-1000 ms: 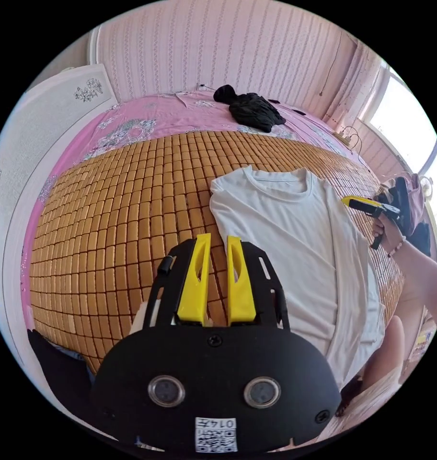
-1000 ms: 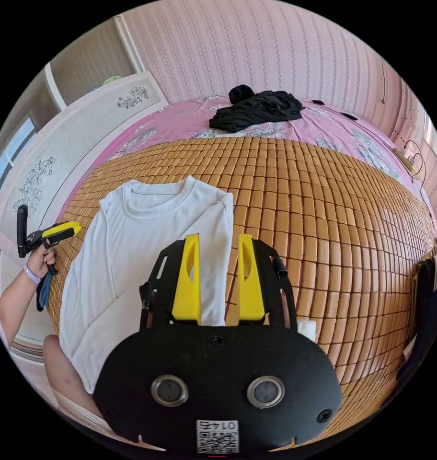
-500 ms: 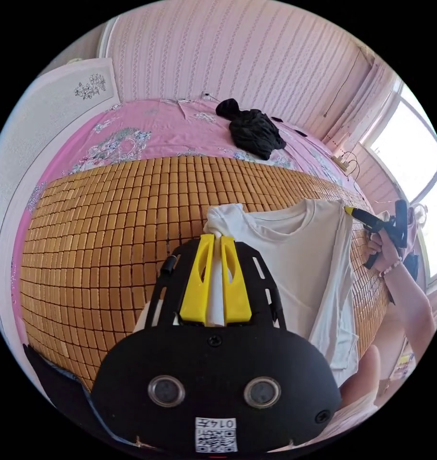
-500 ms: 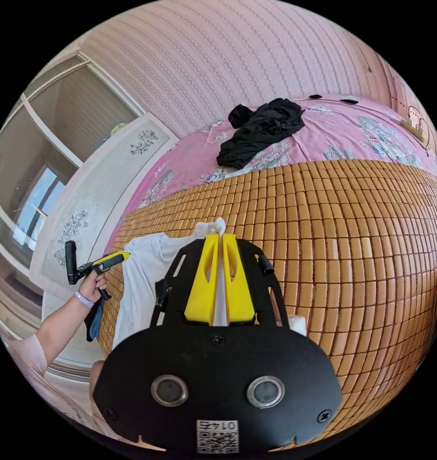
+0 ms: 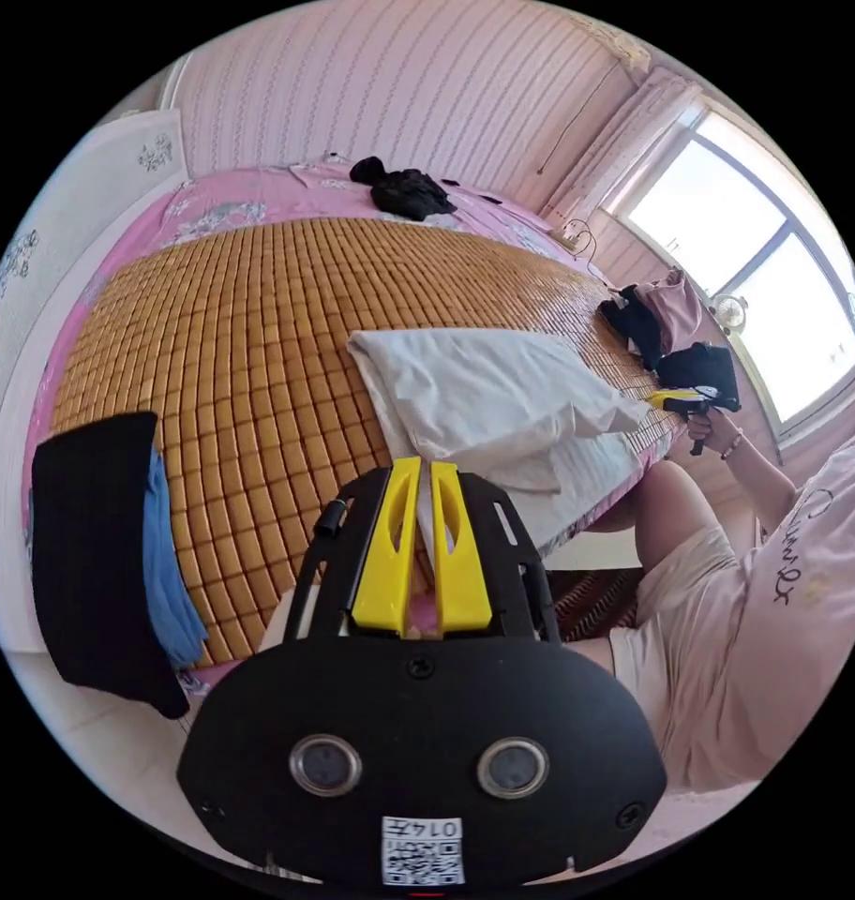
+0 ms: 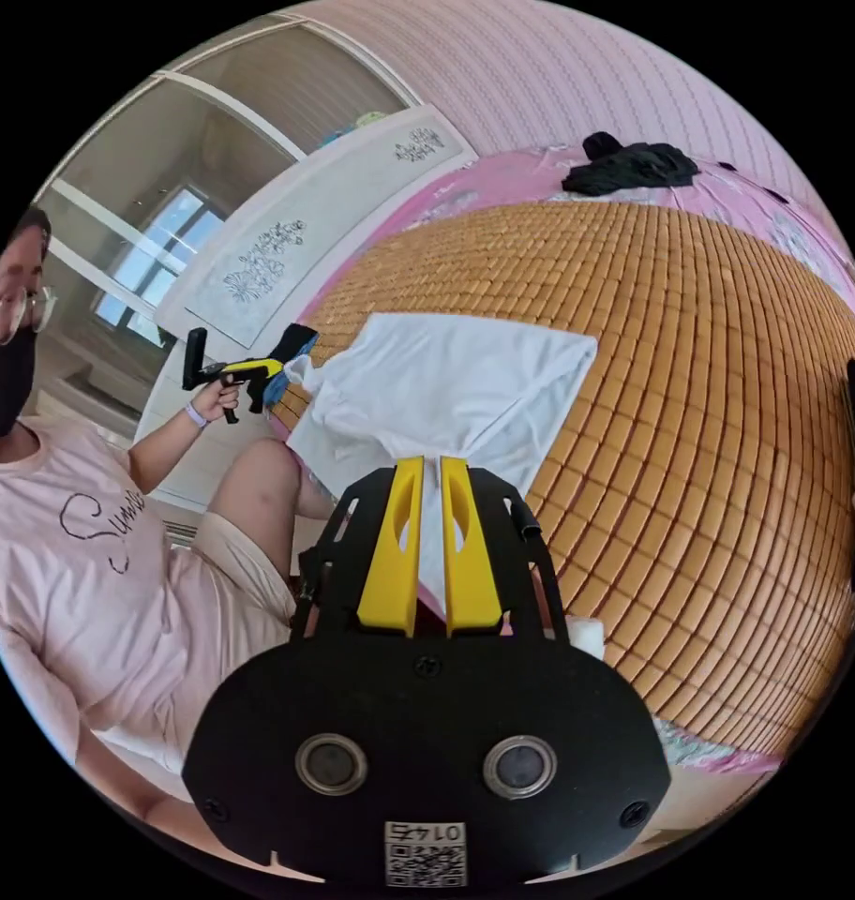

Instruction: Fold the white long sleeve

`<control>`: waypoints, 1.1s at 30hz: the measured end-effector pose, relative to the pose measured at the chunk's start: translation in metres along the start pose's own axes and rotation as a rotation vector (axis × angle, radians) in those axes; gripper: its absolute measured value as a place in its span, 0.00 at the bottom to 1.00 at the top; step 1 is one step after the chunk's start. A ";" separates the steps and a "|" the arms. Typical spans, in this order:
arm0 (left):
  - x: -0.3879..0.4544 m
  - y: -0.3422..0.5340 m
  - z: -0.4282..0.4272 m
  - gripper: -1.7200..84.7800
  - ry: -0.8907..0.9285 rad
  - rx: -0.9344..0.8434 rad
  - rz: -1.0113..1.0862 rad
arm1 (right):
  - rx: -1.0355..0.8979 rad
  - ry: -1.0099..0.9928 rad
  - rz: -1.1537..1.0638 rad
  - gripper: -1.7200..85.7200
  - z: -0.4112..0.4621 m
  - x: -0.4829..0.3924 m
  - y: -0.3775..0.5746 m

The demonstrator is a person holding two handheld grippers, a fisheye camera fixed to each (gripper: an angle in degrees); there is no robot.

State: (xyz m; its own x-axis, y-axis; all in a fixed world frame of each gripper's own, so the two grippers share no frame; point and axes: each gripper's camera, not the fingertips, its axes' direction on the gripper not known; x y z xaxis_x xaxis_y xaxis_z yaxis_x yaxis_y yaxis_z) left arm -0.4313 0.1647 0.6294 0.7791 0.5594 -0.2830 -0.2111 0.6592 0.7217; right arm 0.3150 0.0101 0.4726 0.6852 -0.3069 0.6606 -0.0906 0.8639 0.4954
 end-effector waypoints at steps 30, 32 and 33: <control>0.141 -0.018 0.103 0.02 -0.134 -0.286 0.205 | 0.037 -0.055 0.272 0.04 0.104 0.022 -0.022; 0.142 -0.021 0.093 0.02 -0.087 -0.326 0.234 | -0.026 -0.061 0.265 0.04 0.111 0.026 -0.028; 0.142 -0.021 0.094 0.02 -0.075 -0.341 0.239 | -0.086 -0.071 0.263 0.04 0.123 0.030 -0.032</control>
State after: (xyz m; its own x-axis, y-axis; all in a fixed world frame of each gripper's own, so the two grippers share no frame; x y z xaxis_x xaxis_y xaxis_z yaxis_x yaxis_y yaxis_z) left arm -0.2615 0.1833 0.6336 0.7229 0.6866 -0.0771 -0.5643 0.6511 0.5076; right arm 0.2502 -0.0758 0.5460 0.5936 -0.0920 0.7995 -0.1947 0.9475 0.2536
